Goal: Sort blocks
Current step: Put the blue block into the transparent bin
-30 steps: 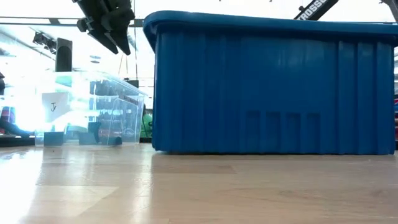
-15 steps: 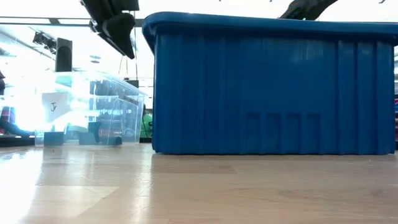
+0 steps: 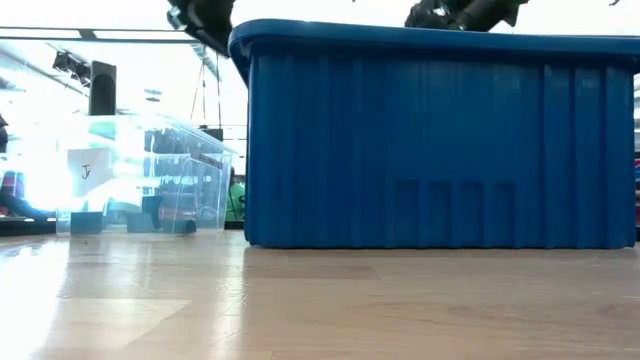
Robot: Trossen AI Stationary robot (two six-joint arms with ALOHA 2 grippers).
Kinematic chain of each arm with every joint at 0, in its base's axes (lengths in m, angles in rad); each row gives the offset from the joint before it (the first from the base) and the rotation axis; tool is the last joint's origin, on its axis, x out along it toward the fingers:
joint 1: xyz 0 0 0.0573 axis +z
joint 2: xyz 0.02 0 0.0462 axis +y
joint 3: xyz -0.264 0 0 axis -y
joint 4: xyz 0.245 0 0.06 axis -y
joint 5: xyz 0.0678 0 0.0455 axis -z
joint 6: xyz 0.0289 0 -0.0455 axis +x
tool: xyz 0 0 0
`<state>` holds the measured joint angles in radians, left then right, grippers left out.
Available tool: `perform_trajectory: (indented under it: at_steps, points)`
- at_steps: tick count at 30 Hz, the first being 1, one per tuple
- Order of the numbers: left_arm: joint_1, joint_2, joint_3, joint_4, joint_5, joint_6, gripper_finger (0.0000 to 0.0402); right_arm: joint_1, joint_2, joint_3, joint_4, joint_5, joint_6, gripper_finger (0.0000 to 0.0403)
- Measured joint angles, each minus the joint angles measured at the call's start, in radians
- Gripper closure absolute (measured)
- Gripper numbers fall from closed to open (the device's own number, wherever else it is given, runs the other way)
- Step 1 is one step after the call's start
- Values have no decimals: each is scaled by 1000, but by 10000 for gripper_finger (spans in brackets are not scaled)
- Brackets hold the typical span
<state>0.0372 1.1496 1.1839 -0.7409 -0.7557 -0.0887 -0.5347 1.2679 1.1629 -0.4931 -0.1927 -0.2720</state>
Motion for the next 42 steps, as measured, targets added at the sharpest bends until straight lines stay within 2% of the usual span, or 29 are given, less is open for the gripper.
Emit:
perform_trajectory:
  at_steps: [4,10,15,19,28,31,34,42]
  points:
    - [0,13,0,187,55,166,111,48,25,1,181,-97,104,276]
    - [-8,76,0,453,193,534,111,100,84,0,415,-263,277,276]
    - [-23,148,0,611,204,701,111,117,125,0,511,-434,426,276]
    - [-40,184,-1,650,196,800,111,134,138,0,534,-474,458,276]
    - [-78,217,-2,682,200,821,146,128,133,0,542,-502,490,276]
    - [-89,216,-2,670,173,819,156,109,135,0,544,-519,492,276]
    - [-93,216,-1,670,180,816,158,101,136,0,558,-500,497,276]
    - [-86,228,0,733,181,816,159,104,139,0,597,-534,541,276]
